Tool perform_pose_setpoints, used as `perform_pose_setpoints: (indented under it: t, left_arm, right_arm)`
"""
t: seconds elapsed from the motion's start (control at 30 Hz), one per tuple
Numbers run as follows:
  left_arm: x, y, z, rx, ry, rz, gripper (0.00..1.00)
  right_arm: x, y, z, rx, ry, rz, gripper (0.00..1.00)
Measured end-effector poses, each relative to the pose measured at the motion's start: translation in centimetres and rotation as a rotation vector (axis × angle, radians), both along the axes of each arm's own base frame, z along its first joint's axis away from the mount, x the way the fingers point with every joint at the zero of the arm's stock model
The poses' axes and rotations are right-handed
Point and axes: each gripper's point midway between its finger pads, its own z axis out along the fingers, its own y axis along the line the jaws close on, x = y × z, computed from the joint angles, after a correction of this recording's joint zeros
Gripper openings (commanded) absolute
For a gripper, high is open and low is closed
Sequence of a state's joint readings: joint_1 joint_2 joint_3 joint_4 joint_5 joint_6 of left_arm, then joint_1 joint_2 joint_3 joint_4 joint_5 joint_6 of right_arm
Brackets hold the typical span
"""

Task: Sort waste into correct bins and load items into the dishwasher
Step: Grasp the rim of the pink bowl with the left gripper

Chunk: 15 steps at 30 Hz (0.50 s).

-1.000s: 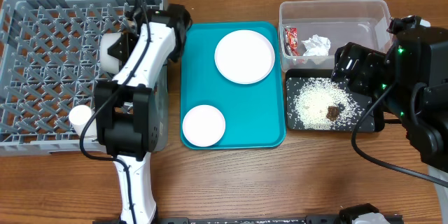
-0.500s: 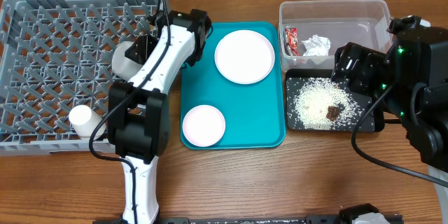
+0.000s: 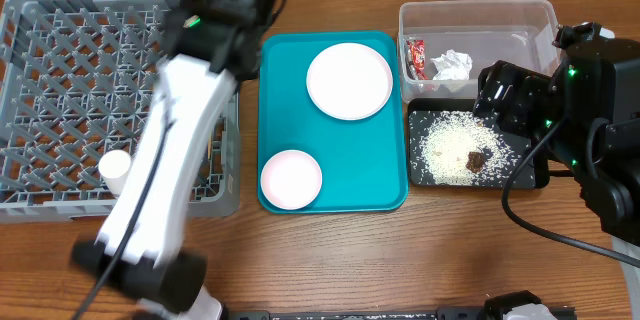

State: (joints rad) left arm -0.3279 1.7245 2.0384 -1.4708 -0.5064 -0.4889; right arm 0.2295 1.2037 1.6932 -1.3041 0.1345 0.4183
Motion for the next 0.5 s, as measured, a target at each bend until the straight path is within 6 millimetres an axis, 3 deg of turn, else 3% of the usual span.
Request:
perform_pose_setpoints:
  t: [0.03,0.13,0.27,0.37,0.5]
  left_arm:
    - [-0.9,-0.5,0.8,-0.048,-0.011,-0.028,0.57]
    - [-3.8,-1.6,2.3,-0.155,0.0,-0.1,0.49]
    - [-6.5,-2.7,0.8,-0.232,0.112,-0.122,0.46]
    - [-7.3,-4.2,-3.3,-0.249,0.234,-0.128,0.5]
    - [-7.3,-5.8,-10.6,-0.256,0.359,-0.125,0.52]
  right_arm:
    - [0.0,0.0,0.0,0.0,0.0,0.0,1.0]
    - [0.0,0.0,0.0,0.0,0.001,0.0,1.0]
    - [0.0,0.0,0.0,0.0,0.001,0.0,1.0]
    - [0.0,0.0,0.0,0.0,0.001,0.0,1.0]
    - [0.0,0.0,0.0,0.0,0.002,0.0,1.0]
